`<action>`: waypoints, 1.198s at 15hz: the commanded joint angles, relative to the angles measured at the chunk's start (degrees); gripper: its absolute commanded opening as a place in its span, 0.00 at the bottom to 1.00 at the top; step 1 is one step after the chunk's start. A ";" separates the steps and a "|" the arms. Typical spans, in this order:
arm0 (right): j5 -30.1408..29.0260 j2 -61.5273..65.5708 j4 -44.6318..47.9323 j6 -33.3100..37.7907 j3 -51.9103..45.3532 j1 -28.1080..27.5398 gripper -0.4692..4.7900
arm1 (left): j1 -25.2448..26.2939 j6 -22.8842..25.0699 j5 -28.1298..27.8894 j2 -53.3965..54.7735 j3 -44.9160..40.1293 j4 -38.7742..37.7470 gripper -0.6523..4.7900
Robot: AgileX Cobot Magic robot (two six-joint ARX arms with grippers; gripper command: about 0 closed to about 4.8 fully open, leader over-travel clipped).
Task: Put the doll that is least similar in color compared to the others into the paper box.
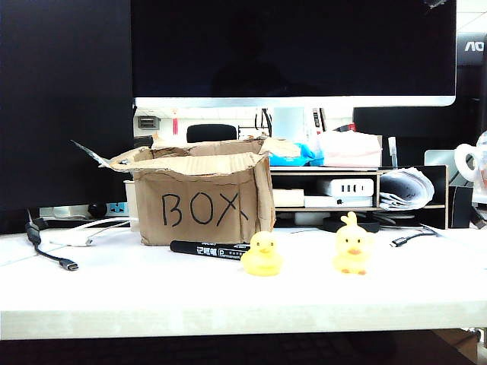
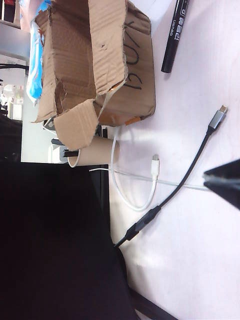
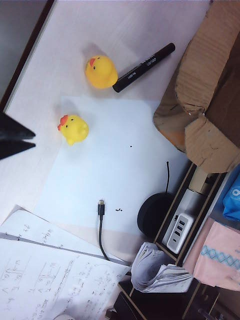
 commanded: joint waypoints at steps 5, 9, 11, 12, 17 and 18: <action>-0.42 -13.14 2.97 -0.31 -1.68 -17.73 0.09 | 0.04 0.02 0.17 0.00 0.07 0.35 0.11; -3.30 -25.66 23.28 0.02 -17.38 -33.81 0.09 | 0.04 0.02 0.17 0.00 0.07 0.33 0.11; -11.50 -30.03 30.88 0.02 -25.53 -36.50 0.09 | 0.04 0.02 0.17 0.00 0.07 0.33 0.11; -15.61 -30.82 33.68 0.04 -28.61 -37.57 0.09 | 0.04 0.02 0.17 0.00 0.07 0.35 0.11; -32.15 -33.99 45.92 0.07 -44.17 -44.39 0.09 | 0.04 0.02 0.17 0.00 0.07 0.33 0.11; -32.50 -36.96 45.90 0.26 -46.29 -46.38 0.09 | 0.04 0.02 0.20 0.00 0.07 0.35 0.11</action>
